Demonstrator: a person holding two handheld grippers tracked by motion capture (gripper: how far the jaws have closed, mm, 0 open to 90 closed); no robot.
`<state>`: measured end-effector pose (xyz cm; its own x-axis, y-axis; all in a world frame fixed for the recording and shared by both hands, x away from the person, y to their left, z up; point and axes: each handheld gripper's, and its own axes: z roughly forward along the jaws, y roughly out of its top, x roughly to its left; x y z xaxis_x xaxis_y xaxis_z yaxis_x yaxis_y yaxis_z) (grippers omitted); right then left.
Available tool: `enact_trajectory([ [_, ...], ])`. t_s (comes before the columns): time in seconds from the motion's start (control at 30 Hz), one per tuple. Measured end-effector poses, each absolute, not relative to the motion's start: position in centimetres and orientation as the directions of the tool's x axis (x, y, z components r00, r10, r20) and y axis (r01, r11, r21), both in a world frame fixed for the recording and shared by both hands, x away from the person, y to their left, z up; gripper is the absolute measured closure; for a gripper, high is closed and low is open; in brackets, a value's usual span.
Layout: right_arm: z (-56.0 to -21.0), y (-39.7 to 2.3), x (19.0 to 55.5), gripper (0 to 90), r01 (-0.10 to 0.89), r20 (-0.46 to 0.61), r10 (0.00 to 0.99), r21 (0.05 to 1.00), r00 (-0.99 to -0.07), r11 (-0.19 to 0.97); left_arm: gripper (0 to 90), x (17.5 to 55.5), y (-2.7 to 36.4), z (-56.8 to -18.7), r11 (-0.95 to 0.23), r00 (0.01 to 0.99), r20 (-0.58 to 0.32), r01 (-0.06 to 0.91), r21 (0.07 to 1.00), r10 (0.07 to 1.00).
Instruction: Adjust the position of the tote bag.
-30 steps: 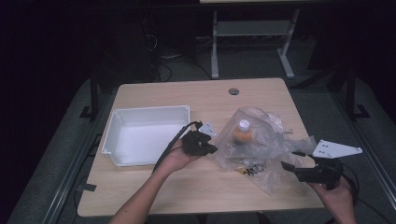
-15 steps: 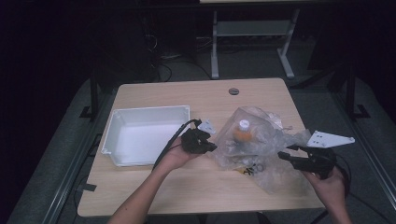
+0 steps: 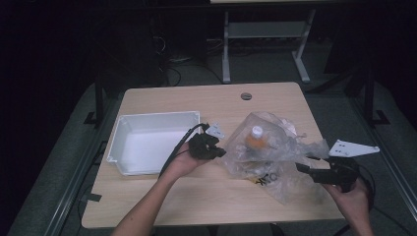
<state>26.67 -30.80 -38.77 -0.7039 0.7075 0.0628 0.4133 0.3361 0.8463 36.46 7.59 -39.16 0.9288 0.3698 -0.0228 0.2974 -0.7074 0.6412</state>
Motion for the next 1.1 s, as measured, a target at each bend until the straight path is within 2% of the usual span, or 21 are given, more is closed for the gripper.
enact_trajectory([
  [0.17, -38.0, -30.7, 26.6, 37.9, 0.395, 0.053, 0.703, 0.856, -0.709, 0.334, 90.0, 36.6, 7.7, -39.2, -0.702, 0.923, -0.036, 0.315, 0.638, 0.382],
  [0.3, -37.6, -29.9, 26.8, 40.5, 0.374, 0.049, 0.677, 0.862, -0.734, 0.342, 90.0, 36.8, 7.8, -39.2, -0.715, 0.928, -0.026, 0.305, 0.629, 0.372],
  [0.4, -37.4, -29.1, 27.0, 48.3, 0.355, 0.036, 0.656, 0.863, -0.754, 0.36, 89.9, 36.9, 7.8, -39.2, -0.717, 0.929, -0.022, 0.299, 0.63, 0.369],
  [0.43, -37.4, -28.9, 27.0, 53.0, 0.349, 0.034, 0.647, 0.863, -0.762, 0.366, 89.9, 36.9, 7.8, -39.2, -0.718, 0.93, -0.02, 0.297, 0.63, 0.367],
  [0.47, -37.3, -28.5, 27.1, 62.9, 0.334, 0.02, 0.634, 0.862, -0.773, 0.381, 89.8, 36.9, 7.8, -39.2, -0.71, 0.927, -0.025, 0.303, 0.636, 0.373],
  [0.5, -37.3, -28.5, 27.1, 62.9, 0.334, 0.02, 0.634, 0.862, -0.773, 0.381, 89.8, 36.9, 7.9, -39.2, -0.717, 0.93, -0.019, 0.295, 0.631, 0.367],
  [0.53, -37.2, -28.2, 27.1, 72.1, 0.318, 0.011, 0.618, 0.864, -0.786, 0.39, 89.7, 36.9, 7.9, -39.1, -0.717, 0.93, -0.021, 0.297, 0.631, 0.367],
  [0.57, -37.2, -28.2, 27.1, 72.1, 0.318, 0.011, 0.618, 0.864, -0.786, 0.39, 89.7, 36.9, 8.0, -39.1, -0.714, 0.929, -0.023, 0.299, 0.633, 0.368],
  [0.7, -37.2, -27.8, 26.9, 85.3, 0.298, 0.002, 0.592, 0.865, -0.806, 0.404, 88.7, 36.8, 8.2, -39.0, -0.7, 0.926, -0.032, 0.307, 0.645, 0.377],
  [0.77, -37.3, -27.6, 26.8, 87.9, 0.293, -0.005, 0.584, 0.862, -0.812, 0.414, 86.5, 36.7, 8.4, -38.8, -0.69, 0.922, -0.04, 0.316, 0.651, 0.384],
  [0.8, -37.4, -27.5, 26.7, 88.3, 0.288, -0.006, 0.574, 0.86, -0.819, 0.42, 82.6, 36.7, 8.5, -38.7, -0.685, 0.921, -0.042, 0.318, 0.655, 0.387],
  [0.9, -37.4, -27.4, 26.7, 88.9, 0.285, -0.009, 0.569, 0.858, -0.822, 0.427, 81.7, 36.6, 8.7, -38.3, -0.686, 0.924, -0.034, 0.307, 0.66, 0.381],
  [1.1, -37.6, -27.2, 26.5, 89.0, 0.294, -0.005, 0.563, 0.849, -0.826, 0.438, 70.6, 36.4, 9.1, -37.6, -0.661, 0.922, -0.049, 0.311, 0.683, 0.383],
])
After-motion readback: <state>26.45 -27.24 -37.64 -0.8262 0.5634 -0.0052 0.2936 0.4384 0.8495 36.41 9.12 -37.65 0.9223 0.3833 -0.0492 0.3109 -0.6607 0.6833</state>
